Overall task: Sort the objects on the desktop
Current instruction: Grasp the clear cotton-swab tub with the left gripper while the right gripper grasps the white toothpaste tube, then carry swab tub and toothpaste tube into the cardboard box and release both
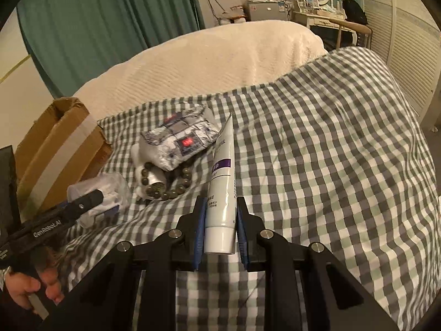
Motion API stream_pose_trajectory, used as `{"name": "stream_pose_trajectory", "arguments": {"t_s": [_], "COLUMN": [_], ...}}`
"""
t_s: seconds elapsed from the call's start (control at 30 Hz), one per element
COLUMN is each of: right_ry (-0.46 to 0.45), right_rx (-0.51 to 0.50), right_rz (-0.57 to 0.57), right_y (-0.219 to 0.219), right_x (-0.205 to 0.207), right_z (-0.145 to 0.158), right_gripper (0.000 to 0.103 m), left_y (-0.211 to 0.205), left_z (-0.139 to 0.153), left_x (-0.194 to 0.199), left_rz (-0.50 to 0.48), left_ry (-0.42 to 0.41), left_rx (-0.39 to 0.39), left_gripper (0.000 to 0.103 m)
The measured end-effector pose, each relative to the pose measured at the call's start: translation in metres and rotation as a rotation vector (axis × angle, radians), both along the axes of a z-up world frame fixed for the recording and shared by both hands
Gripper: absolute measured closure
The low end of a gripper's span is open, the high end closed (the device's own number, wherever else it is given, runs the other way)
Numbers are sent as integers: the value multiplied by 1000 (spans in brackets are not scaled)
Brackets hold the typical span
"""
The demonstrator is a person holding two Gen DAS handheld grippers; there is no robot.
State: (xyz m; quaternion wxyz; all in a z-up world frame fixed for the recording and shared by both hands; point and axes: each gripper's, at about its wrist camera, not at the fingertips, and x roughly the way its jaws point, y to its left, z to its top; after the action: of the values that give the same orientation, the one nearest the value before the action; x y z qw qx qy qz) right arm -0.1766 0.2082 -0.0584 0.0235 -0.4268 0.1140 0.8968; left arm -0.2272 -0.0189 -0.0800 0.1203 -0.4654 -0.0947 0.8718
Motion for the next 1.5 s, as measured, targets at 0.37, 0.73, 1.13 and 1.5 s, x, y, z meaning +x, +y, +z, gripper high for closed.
{"name": "stream_pose_trajectory", "arguments": {"t_s": [0.37,0.73,1.13,1.5], "right_ry": [97,221,213,244], "right_rx": [8,-25,-101,-76], "right_rz": [88,304,555,445], "right_y": [-37,-107,-245,-216], "right_x": [10,-14,-92,-98], "right_z": [52,115,125,121], "right_gripper": [83,83,83,36], "left_y": [-22,-93,-174,-172], "left_z": [60,145,137,118], "left_x": [14,49,26,18], "left_rz": [20,191,444,477], "left_ry": [159,424,373,382], "left_rx": [52,98,-37,-124], "left_gripper": [40,40,40,5]}}
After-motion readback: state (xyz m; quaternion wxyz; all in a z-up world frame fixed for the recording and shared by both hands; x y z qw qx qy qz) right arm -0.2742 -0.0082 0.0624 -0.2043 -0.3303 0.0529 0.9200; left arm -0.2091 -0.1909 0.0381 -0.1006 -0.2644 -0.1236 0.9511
